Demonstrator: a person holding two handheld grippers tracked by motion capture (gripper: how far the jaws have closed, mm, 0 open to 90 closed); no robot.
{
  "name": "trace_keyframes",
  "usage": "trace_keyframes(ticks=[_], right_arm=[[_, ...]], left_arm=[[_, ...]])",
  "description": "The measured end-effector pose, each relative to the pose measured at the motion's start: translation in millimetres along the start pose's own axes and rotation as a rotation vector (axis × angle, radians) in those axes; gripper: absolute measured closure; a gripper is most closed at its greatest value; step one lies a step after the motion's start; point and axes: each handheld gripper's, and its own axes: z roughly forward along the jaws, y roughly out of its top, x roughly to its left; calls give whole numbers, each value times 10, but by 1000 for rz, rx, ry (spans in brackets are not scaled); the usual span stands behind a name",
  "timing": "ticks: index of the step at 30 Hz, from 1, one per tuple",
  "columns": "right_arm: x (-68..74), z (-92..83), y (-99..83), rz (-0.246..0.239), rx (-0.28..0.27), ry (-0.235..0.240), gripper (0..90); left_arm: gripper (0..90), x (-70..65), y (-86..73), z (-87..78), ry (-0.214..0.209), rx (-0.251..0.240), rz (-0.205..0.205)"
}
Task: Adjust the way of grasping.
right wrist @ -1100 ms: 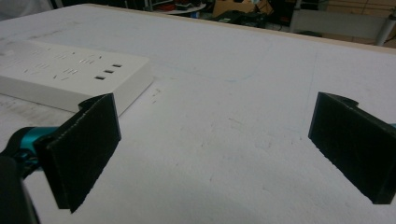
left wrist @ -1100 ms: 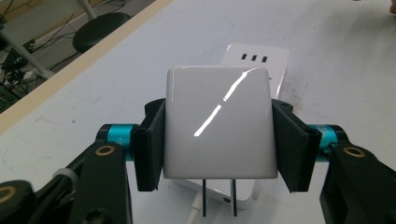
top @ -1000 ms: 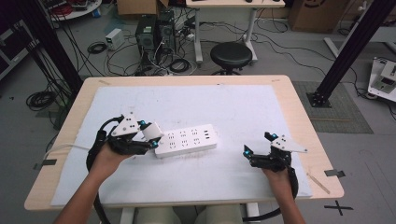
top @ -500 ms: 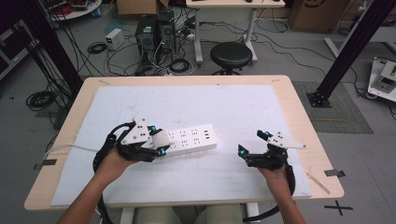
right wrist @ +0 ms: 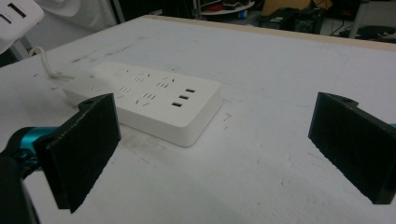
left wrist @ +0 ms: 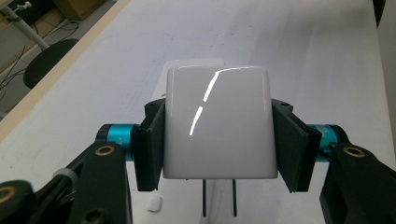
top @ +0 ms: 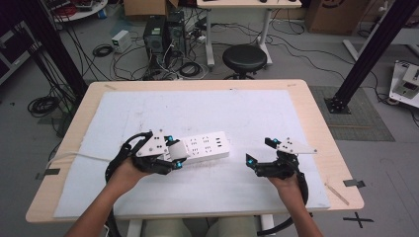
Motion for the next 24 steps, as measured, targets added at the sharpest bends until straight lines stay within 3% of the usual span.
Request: trace_keyframes(ticks=[10, 17, 24], right_arm=[[40, 63, -2, -6, 34, 29, 21], [76, 104, -18, -5, 62, 60, 21], [141, 155, -59, 41, 106, 110, 21]], left_arm=[[425, -90, -16, 258, -47, 23, 3], [425, -196, -23, 427, -70, 47, 29], [425, -248, -17, 511, -72, 46, 34]])
